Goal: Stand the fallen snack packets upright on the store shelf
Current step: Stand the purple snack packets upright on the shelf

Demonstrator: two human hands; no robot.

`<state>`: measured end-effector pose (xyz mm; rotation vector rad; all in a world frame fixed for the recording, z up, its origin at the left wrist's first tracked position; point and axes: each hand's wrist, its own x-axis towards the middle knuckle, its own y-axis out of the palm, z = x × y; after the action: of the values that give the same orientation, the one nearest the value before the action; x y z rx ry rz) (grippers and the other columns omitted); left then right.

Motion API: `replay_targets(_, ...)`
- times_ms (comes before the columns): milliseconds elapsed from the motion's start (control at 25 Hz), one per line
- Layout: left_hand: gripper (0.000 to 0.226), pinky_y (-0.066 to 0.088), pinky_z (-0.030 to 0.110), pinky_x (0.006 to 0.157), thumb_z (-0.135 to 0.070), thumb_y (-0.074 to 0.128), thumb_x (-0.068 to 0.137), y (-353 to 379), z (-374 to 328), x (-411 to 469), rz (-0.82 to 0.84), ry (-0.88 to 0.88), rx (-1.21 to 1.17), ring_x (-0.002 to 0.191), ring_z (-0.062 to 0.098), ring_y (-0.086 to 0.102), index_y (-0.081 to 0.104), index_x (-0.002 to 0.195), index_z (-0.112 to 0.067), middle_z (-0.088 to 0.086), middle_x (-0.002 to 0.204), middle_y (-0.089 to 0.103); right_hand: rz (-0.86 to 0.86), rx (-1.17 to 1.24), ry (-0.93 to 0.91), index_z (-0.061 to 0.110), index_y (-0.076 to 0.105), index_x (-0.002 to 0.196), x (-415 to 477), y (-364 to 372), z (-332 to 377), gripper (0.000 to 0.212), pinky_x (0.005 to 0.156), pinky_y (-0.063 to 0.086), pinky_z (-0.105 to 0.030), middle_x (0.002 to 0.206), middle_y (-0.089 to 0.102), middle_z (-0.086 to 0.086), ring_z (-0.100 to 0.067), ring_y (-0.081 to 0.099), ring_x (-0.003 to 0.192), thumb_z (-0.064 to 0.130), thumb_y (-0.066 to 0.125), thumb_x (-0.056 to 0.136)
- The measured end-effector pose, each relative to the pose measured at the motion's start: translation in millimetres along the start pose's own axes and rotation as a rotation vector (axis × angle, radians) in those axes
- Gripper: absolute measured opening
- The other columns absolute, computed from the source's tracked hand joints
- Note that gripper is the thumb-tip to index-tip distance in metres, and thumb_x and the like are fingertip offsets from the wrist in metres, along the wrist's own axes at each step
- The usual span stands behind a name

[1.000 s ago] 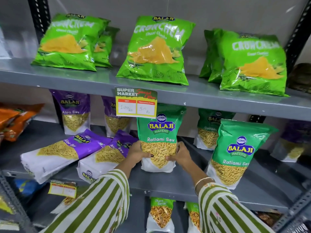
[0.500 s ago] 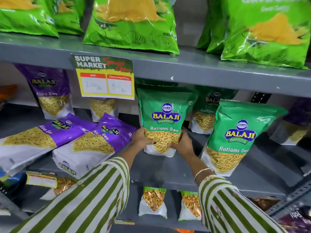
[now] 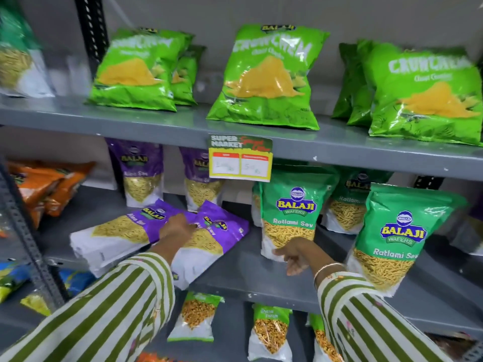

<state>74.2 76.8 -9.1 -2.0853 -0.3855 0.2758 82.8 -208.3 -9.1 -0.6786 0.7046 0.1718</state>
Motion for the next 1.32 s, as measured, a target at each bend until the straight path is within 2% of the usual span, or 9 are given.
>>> replay_targets(160,0.061,0.041,0.037,0.103,-0.049,0.047,0.088,-23,48,15,0.206,-0.069,0.052,0.127,0.031,0.049,0.048,0.13,-0.004,0.019,0.139,0.05,0.079,0.361,-0.081,0.0,0.036,0.135,-11,96,45,0.064,0.079,0.051,-0.037,0.094,0.056,-0.024,-0.033,0.059,0.083,0.037,0.058,0.087)
replay_targets(240,0.059,0.045,0.04,0.097,-0.046,0.045,0.09,-18,69,24,0.411,-0.148,-0.165,0.118,0.032,0.054,0.049,0.128,-0.001,0.021,0.13,0.055,0.176,0.565,-0.024,0.003,0.05,0.118,-12,143,64,0.046,0.084,0.051,-0.035,0.109,0.06,-0.021,-0.031,0.061,0.097,0.037,0.055,0.088)
replay_targets(320,0.046,0.048,0.047,0.099,-0.04,0.055,0.087,-13,82,33,0.547,-0.218,-0.47,0.105,0.032,0.059,0.058,0.111,-0.002,0.02,0.113,0.061,0.272,0.748,0.007,0.005,0.057,0.087,-9,172,75,0.031,0.073,0.055,-0.042,0.083,0.068,-0.014,-0.025,0.066,0.072,0.036,0.059,0.086)
replay_targets(440,0.031,0.046,0.054,0.101,-0.033,0.075,0.069,-9,95,47,0.665,-0.215,-0.683,0.093,0.031,0.059,0.061,0.079,-0.008,0.015,0.09,0.064,0.181,0.79,-0.062,0.01,0.06,0.087,10,187,76,0.036,0.088,0.051,-0.053,0.092,0.067,-0.013,-0.027,0.065,0.086,0.035,0.077,0.067)
replay_targets(640,0.023,0.05,0.021,0.036,-0.017,0.062,0.086,-26,89,26,0.757,-0.221,-0.679,0.04,0.016,0.059,0.054,0.065,-0.01,0.0,0.036,0.062,0.115,0.716,-0.094,0.012,0.059,0.069,-24,174,72,0.019,0.058,0.052,-0.038,0.052,0.068,-0.003,-0.021,0.061,0.063,0.023,0.073,0.076)
replay_targets(760,0.015,0.055,0.025,0.046,-0.01,0.06,0.086,-36,87,18,0.807,-0.174,-0.672,0.047,0.013,0.054,0.054,0.073,-0.009,0.003,0.055,0.061,0.089,0.594,-0.148,0.013,0.054,0.07,-49,158,76,0.018,0.056,0.048,-0.033,0.067,0.059,-0.003,-0.017,0.054,0.062,0.018,0.067,0.082)
replay_targets(920,0.036,0.047,0.042,0.089,-0.002,0.072,0.074,-39,85,7,0.679,-0.037,-0.611,0.104,0.028,0.057,0.055,0.106,-0.003,0.01,0.104,0.063,-0.031,0.427,-0.381,0.005,0.046,0.103,-62,142,79,0.038,0.064,0.048,-0.032,0.097,0.058,-0.005,-0.023,0.056,0.093,0.0,0.072,0.075)
replay_targets(1160,0.067,0.048,0.041,0.097,-0.003,0.084,0.058,-31,78,-6,0.307,0.1,-0.524,0.113,0.031,0.058,0.053,0.118,-0.001,0.017,0.12,0.064,-0.227,0.314,-0.605,0.004,0.045,0.128,-52,144,77,0.083,0.101,0.046,-0.047,0.126,0.06,-0.017,-0.031,0.054,0.121,0.002,0.086,0.056)
replay_targets(1320,0.067,0.047,0.04,0.097,-0.005,0.084,0.059,-28,71,-3,0.246,0.137,-0.504,0.113,0.03,0.058,0.053,0.118,-0.002,0.016,0.122,0.063,-0.263,0.293,-0.653,0.003,0.044,0.129,-53,137,79,0.082,0.099,0.045,-0.036,0.125,0.06,-0.014,-0.025,0.054,0.119,0.001,0.085,0.057)
